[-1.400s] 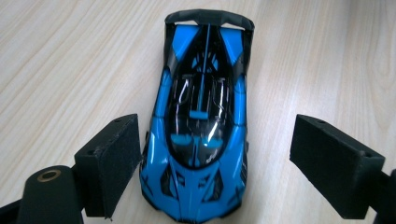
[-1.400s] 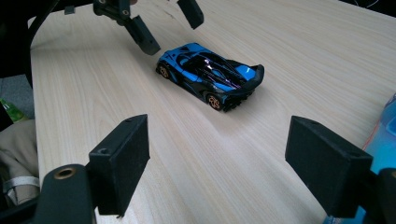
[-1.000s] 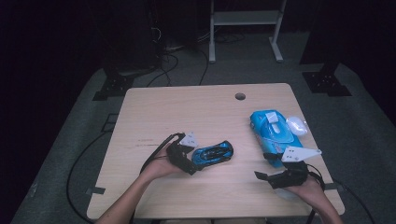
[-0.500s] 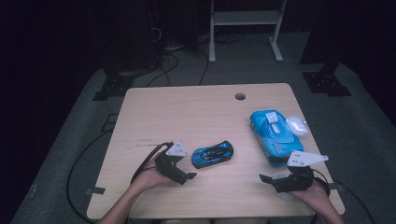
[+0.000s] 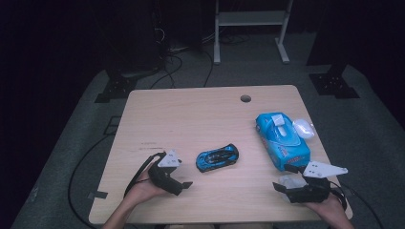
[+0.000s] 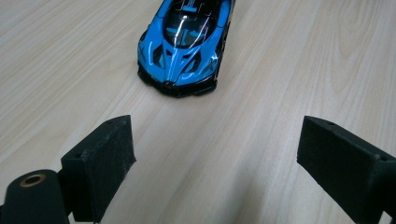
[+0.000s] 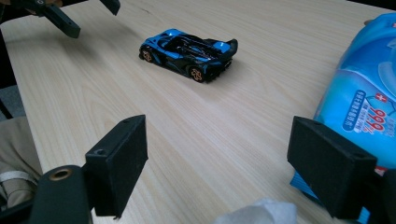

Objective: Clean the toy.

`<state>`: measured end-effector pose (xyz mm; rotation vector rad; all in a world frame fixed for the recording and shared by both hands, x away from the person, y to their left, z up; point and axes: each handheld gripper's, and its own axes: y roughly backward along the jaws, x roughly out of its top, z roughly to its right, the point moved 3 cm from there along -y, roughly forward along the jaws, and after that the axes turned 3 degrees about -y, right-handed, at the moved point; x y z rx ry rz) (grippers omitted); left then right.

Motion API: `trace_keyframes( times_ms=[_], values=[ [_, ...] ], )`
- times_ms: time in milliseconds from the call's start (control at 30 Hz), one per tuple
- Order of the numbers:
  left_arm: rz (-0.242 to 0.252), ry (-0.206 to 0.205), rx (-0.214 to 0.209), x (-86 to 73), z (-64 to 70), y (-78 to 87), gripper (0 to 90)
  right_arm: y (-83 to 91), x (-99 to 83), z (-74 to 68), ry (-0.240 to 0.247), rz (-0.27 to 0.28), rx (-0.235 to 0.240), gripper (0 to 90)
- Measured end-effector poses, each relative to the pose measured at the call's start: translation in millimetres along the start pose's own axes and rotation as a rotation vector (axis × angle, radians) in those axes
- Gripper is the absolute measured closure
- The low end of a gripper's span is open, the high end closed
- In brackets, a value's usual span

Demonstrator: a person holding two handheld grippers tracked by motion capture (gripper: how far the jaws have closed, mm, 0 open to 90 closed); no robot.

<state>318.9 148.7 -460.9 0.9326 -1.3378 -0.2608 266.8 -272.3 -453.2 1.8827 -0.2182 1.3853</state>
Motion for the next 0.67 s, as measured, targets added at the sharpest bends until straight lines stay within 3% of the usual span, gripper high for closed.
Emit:
trace_keyframes(
  times_ms=[267, 400, 667],
  values=[
    [0.043, 0.057, 0.021, -15.4, -1.9, 7.9, 10.4, 6.5, -5.8, -2.9, -0.022, 0.037, -0.042, 19.6],
    [0.087, 0.094, 0.038, -21.3, -2.3, 12.5, 9.8, 11.9, -12.2, -3.9, -0.037, 0.061, -0.08, 19.8],
    [0.134, 0.125, 0.075, -24.3, -8.4, 17.9, 9.8, 24.9, -14.5, 4.0, -0.062, 0.131, -0.123, 19.7]
  ],
)
